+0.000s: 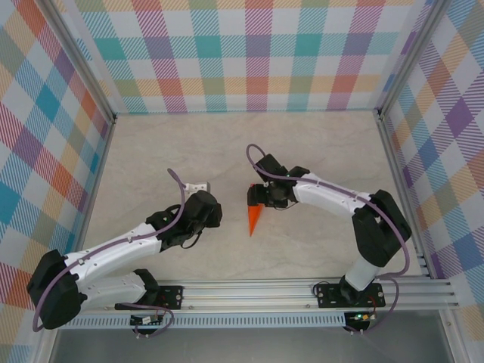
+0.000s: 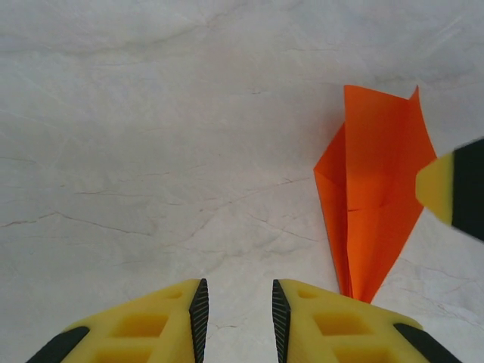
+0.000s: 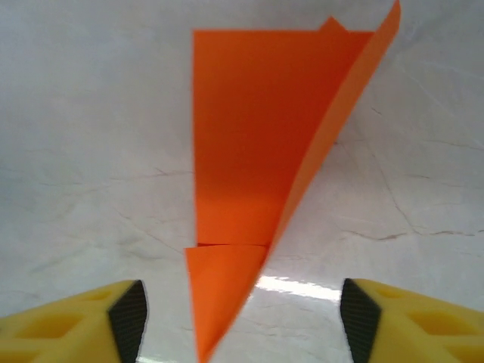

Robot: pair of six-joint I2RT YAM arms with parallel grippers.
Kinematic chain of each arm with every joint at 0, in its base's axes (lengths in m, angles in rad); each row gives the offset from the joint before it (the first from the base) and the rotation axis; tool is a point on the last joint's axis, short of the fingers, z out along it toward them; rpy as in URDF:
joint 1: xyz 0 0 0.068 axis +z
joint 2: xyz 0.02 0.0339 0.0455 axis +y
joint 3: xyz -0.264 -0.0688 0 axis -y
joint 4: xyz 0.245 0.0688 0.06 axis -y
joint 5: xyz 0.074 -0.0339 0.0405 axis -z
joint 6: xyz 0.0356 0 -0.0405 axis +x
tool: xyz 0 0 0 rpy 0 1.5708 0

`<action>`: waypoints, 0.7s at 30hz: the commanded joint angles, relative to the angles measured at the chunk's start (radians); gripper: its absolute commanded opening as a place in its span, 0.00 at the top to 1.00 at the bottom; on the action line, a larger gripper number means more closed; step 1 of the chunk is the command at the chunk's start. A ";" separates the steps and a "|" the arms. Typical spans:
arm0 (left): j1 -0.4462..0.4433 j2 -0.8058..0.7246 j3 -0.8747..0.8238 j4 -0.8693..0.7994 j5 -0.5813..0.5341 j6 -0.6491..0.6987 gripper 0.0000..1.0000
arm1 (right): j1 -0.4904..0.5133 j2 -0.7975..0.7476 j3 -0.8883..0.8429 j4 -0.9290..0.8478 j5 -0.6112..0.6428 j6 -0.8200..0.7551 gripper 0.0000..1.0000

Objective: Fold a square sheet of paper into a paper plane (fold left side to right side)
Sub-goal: Pick up the paper plane at the center of the table, then place the paper plane at the center of the table.

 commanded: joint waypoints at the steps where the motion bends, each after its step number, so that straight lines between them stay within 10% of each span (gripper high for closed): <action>1: -0.006 -0.015 -0.008 -0.027 -0.048 -0.021 0.69 | 0.003 0.040 0.008 -0.036 0.045 0.062 0.44; 8: -0.006 -0.052 -0.021 -0.040 -0.067 -0.025 0.68 | 0.020 -0.001 0.012 0.048 -0.051 0.007 1.00; 21: -0.007 -0.109 -0.020 -0.078 -0.116 -0.023 0.67 | -0.118 -0.285 -0.384 0.396 -0.382 -0.021 1.00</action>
